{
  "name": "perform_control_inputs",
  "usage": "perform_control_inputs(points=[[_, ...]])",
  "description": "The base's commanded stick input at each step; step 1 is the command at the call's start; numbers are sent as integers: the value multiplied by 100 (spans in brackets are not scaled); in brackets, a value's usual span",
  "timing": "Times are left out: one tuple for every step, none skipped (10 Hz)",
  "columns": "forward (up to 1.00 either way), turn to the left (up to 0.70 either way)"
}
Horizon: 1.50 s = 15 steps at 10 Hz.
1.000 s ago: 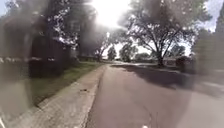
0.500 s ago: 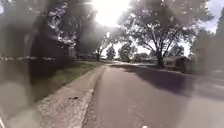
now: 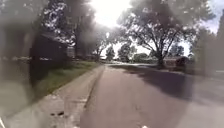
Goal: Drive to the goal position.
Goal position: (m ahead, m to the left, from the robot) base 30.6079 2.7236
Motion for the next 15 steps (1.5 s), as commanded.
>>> perform_control_inputs(points=[[100, 0], [100, 0], [100, 0], [100, 0], [100, 0], [100, 0], [100, 0], [100, 0], [100, 0], [100, 0], [100, 0], [100, 0], [100, 0], [100, 0], [100, 0]])
